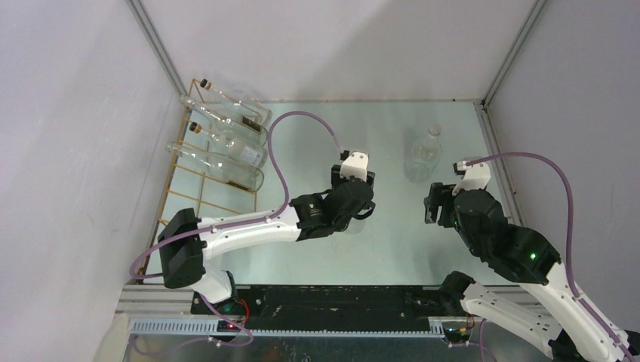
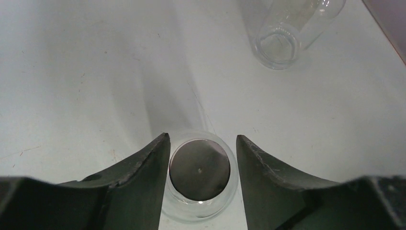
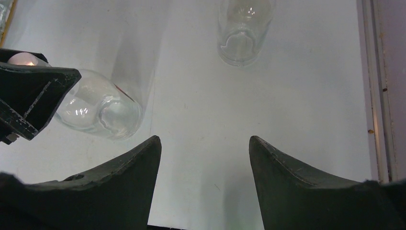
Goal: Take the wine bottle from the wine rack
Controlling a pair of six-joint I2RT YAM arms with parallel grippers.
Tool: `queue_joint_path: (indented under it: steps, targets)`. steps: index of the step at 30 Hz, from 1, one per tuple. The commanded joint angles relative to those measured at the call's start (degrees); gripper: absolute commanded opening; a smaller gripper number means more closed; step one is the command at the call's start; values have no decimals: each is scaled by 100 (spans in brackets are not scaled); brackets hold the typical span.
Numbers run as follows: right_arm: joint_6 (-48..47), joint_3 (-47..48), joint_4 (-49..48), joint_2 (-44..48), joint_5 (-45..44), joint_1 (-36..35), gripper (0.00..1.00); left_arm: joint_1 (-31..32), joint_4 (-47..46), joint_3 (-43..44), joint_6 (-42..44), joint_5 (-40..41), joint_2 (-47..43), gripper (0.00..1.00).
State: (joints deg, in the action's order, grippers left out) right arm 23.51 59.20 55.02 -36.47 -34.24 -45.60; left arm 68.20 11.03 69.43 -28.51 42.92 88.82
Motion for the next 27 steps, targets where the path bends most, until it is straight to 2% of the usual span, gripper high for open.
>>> queue_joint_path:
  steps: [1,8,10,16,19,23,27]
  targets:
    - [-48,-24,-185,26,44,17,71,41,-257,188,-147,250,-215,61]
    - [-103,-16,-228,26,49,19,71,38,16,473,-10,447,-493,68]
    - [-145,-20,-285,30,101,17,71,37,22,543,251,497,-689,69]
    - [-622,-94,-1005,84,927,24,76,31,-9,556,985,836,-1531,72]
    - [-784,-96,-1510,-147,1400,-19,77,-55,157,369,1084,1042,-2129,74]
    - [-851,-60,-2076,-639,1744,-216,79,-597,830,-143,488,942,-2984,75]
    - [-833,17,-2717,-1263,1861,-474,80,-1391,1496,-886,-108,463,-3911,77]
